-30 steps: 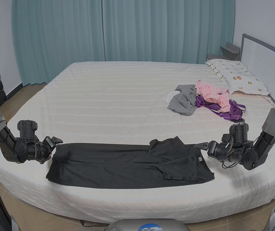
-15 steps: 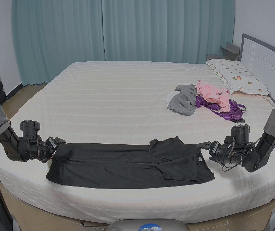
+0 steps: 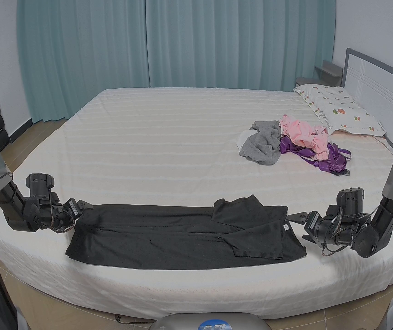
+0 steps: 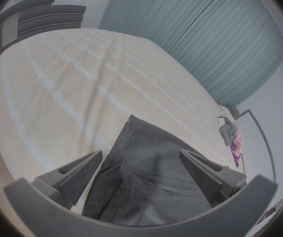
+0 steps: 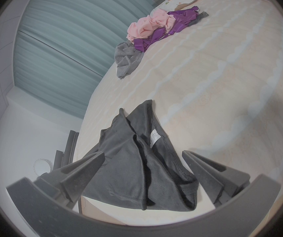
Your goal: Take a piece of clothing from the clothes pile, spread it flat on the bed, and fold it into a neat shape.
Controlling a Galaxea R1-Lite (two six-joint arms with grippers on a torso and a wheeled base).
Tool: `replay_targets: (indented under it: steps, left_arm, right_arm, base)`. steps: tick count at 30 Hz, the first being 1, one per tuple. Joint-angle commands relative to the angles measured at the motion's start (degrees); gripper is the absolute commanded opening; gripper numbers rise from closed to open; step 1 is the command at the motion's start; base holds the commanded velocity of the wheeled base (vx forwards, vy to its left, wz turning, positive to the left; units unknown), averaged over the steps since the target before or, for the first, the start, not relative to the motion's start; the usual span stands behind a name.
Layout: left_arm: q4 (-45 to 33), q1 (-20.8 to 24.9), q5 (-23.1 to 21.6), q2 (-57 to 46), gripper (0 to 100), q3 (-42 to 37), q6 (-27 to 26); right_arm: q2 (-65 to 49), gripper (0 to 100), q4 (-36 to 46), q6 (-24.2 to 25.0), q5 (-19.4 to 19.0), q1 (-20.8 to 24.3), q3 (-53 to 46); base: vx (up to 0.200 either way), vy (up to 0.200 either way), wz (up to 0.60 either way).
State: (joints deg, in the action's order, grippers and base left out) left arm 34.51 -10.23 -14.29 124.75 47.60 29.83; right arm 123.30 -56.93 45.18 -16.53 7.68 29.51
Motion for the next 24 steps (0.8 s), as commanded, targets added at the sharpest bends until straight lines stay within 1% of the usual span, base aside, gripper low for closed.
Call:
replay_targets:
  steps: [1,5,24]
  left_arm:
    - [-0.1,-0.2,0.0,-0.5,100,-1.0,-1.0]
    - [0.0,-0.2,0.8,0.1,100,-1.5,-4.5]
    - [0.6,0.4,0.8,0.8,100,-2.2,-5.6]
  right_arm:
    - [-0.3,100,0.1,0.0,0.0,0.1,-1.1]
    - [-0.2,100,0.1,0.0,-0.1,0.2,-1.6]
    - [-0.1,100,0.1,0.1,-0.3,1.0,-2.1]
  base:
    - [0.000,0.000,0.00]
    - [0.000,0.000,0.00]
    - [0.000,0.000,0.00]
